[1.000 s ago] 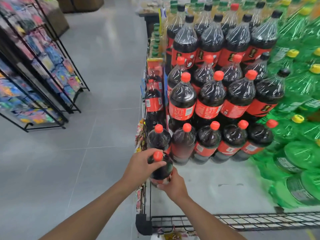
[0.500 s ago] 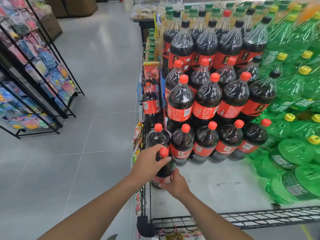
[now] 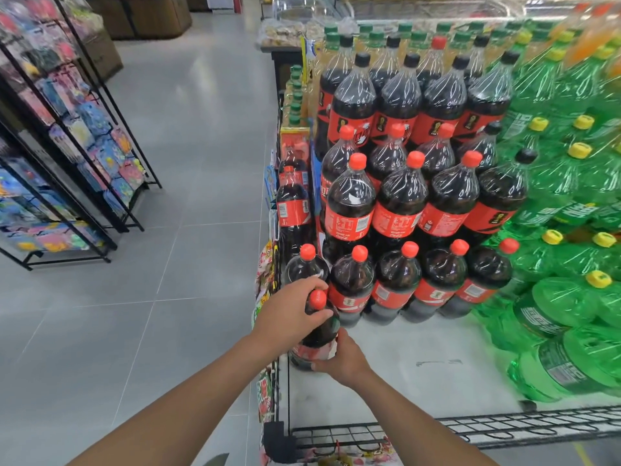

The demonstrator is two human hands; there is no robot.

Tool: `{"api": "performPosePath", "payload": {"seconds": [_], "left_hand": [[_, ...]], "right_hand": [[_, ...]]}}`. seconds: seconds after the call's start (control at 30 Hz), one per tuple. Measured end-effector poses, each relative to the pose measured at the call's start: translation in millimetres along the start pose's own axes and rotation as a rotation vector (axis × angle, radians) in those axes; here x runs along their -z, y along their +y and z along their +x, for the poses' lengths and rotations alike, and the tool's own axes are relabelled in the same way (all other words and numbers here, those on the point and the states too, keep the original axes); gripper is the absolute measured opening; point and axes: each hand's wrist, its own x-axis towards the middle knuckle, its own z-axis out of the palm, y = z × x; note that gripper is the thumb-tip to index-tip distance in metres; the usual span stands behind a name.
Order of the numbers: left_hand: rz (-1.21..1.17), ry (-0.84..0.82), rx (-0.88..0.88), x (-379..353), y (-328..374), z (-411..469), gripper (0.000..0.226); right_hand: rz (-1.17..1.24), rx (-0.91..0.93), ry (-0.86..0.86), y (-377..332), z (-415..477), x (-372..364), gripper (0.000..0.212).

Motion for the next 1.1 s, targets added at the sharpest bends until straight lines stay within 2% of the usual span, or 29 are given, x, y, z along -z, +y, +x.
{"api": "performPosePath", "payload": {"seconds": [0.17,0.33,0.47,0.57,0.67,0.73,0.83,0.87,0.97,1.0,1.1], "left_hand": [[0.114,0.031,-0.166,9,15,10,0.045],[0.139,0.055,-0.333,8,42,30,0.047],[0.238,0.031,-0.459,-11,70,38,0.054],[0.198,0.003,-0.556,-33,99,33,0.044],[0.155,-0.024,-0.641,-60,128,19,0.036],[0.140,-0.063,-0.682,-80,147,9,0.035],[0.169,-0.125,-0.726,-108,181,-3,0.037],[0.175,-0.138,-0.733,-117,193,-6,0.038],[0.166,-0.163,-0.764,-145,235,-18,0.039],[0.160,-0.167,-0.775,-153,252,-23,0.040],[0.145,-0.202,-0.805,-181,304,-42,0.045]], "right_hand": [[-0.173,0.039,0.081,-6,-9,36,0.098],[-0.269,0.064,0.321,8,-36,94,0.076],[-0.257,0.073,0.484,23,-75,139,0.064],[-0.270,0.080,0.552,34,-111,165,0.069],[-0.253,0.048,0.637,55,-148,184,0.065],[-0.227,0.005,0.654,73,-175,196,0.071],[-0.196,-0.064,0.713,110,-221,214,0.102],[-0.189,-0.088,0.730,124,-238,221,0.104],[-0.196,-0.166,0.763,161,-292,246,0.075],[-0.207,-0.177,0.776,173,-311,255,0.075],[-0.198,-0.199,0.832,211,-362,279,0.104]]}}
